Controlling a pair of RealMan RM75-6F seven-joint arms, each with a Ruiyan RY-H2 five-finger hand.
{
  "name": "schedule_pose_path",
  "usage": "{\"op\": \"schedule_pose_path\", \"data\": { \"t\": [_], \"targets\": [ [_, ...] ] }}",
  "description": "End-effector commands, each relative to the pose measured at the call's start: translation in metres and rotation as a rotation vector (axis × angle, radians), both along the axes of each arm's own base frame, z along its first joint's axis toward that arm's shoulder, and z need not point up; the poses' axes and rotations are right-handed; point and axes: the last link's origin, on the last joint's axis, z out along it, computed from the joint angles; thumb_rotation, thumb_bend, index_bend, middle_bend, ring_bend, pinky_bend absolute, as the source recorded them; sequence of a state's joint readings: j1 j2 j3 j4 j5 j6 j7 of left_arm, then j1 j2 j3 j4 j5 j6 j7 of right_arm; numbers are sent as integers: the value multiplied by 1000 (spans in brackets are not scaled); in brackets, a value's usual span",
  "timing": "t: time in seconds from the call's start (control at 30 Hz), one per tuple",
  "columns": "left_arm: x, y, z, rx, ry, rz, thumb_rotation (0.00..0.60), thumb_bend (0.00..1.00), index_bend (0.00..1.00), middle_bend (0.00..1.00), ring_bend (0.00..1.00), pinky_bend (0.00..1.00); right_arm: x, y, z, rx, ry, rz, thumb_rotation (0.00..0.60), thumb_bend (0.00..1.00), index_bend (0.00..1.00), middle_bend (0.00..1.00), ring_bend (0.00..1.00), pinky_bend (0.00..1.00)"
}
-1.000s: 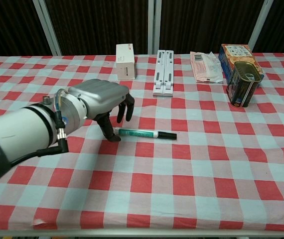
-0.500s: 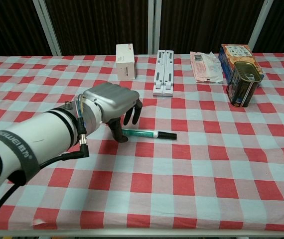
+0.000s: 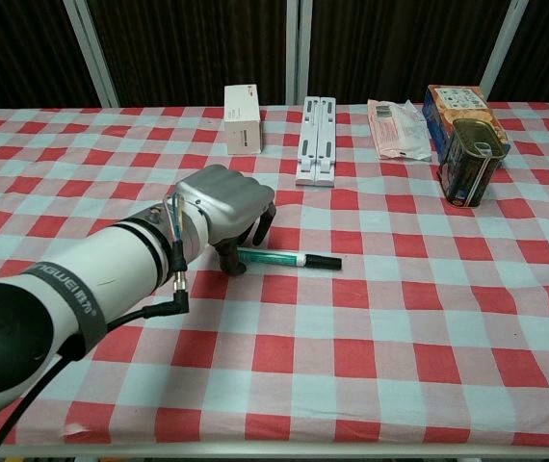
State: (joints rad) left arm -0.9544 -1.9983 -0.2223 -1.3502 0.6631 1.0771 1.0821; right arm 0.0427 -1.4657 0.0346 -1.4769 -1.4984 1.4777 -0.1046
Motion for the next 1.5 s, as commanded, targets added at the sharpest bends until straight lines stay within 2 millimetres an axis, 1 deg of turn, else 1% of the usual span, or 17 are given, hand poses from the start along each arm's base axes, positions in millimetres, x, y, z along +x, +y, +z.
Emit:
{"op": "schedule_pose_path", "data": {
  "t": [0.03, 0.33, 0.47, 0.8, 1.0, 1.13, 1.2, 1.27, 1.4, 1.5],
  "targets": [
    [-1, 1, -1, 1, 4, 6, 600, 267, 472, 491, 843, 836, 0, 0, 0, 0, 0, 1, 600, 0, 31, 137, 0, 0],
    [-4, 1, -2, 0, 15, 19, 600, 339, 501, 517, 852, 841, -1, -1, -1, 3, -1, -6, 600, 0, 31, 137, 0, 0],
    [-3, 1, -1, -1, 9, 19, 600, 371, 515, 531, 856, 842, -1, -1, -1, 1, -2, -6, 600, 0, 31, 137, 0, 0],
    [0, -4, 4, -8, -34, 31, 600, 408, 541, 557, 866, 849, 0, -3, -1, 5, -4, -7, 600, 0, 31, 137, 0, 0],
    [2, -2, 13, 3, -121, 48, 600, 416, 549, 564, 874, 849, 2, -4, -1, 8, 0, 3, 600, 0, 31, 140, 0, 0],
    [5, -2, 19, 7, -169, 38, 600, 416, 550, 567, 875, 849, 9, -9, -2, 6, 3, 35, 600, 0, 36, 152, 0, 0],
    [7, -2, 22, 4, -188, 28, 600, 416, 551, 567, 875, 849, 15, -15, -2, 1, 11, 63, 600, 0, 63, 175, 0, 0],
    [10, -2, 25, 3, -199, 11, 600, 416, 552, 569, 875, 849, 24, -23, -2, -4, 18, 98, 600, 0, 114, 213, 0, 6],
    [16, -1, 27, -2, -204, -5, 600, 416, 553, 572, 875, 849, 46, -45, -1, -19, 40, 177, 600, 11, 207, 244, 6, 38],
    [21, 0, 28, -6, -204, -15, 600, 416, 554, 573, 875, 848, 66, -64, -8, -10, 38, 231, 600, 55, 300, 297, 48, 76]
  ]
}}
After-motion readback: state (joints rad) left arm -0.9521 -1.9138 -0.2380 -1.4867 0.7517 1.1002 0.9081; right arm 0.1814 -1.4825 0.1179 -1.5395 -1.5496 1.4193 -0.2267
